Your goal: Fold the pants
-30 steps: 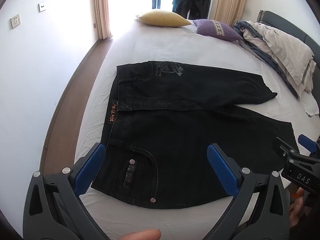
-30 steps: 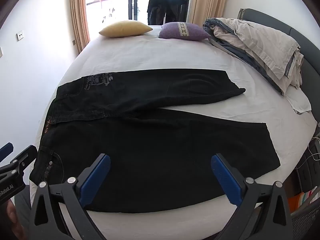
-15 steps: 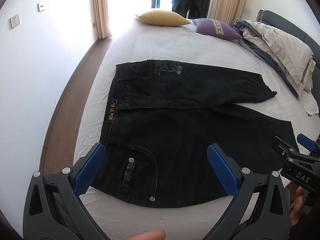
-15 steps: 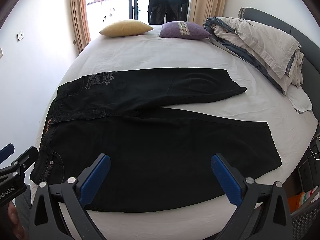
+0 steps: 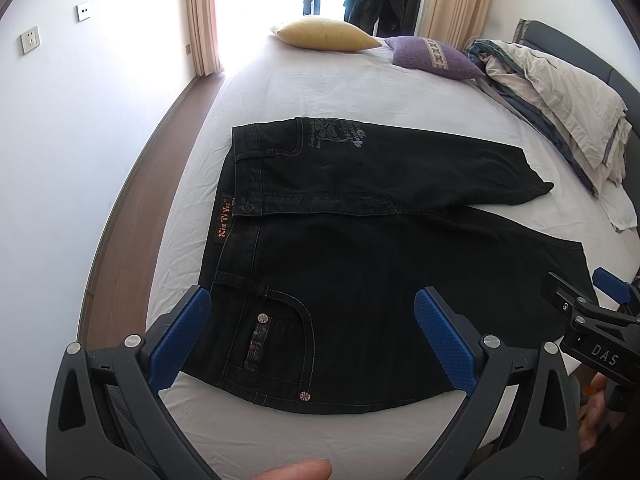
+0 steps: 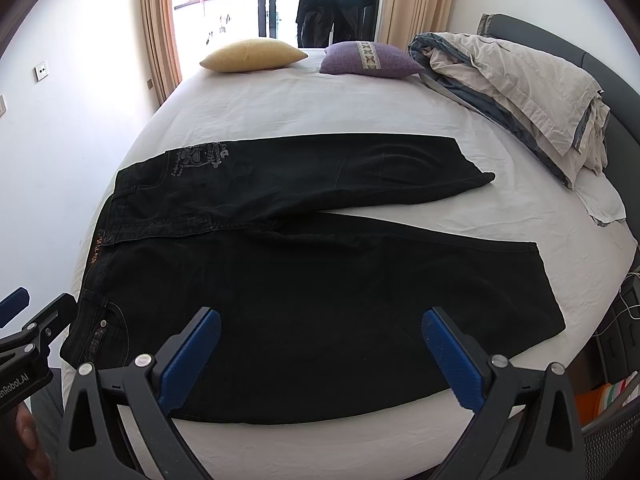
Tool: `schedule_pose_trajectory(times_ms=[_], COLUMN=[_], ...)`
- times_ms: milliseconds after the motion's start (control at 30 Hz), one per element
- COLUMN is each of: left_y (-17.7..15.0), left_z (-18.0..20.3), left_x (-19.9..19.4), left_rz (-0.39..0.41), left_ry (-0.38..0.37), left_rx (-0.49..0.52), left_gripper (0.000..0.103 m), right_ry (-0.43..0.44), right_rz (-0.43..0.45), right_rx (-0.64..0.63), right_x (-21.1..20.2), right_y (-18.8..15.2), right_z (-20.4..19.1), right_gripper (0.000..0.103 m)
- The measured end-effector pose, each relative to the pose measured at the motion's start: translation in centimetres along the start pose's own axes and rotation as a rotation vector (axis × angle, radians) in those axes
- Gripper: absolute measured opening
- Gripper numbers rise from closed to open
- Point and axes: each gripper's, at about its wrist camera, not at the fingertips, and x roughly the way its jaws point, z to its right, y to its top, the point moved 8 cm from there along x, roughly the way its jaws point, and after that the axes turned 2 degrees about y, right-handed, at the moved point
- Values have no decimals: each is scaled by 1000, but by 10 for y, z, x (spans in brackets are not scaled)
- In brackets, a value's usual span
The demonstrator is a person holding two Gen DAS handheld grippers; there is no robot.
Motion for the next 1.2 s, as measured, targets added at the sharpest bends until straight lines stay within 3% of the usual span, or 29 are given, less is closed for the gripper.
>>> schedule_pose_trajectory(times_ms=[1200], left_y=[-2], left_z=[-1], left_x=[1], left_rz=[-4], left_ry=[-2], left_rx=[-2], left_gripper=[103], right_ry=[5], right_rz=[-6], right_rx=[3], right_x=[3], right_y=[-5], right_z=[-4], right_gripper=[103])
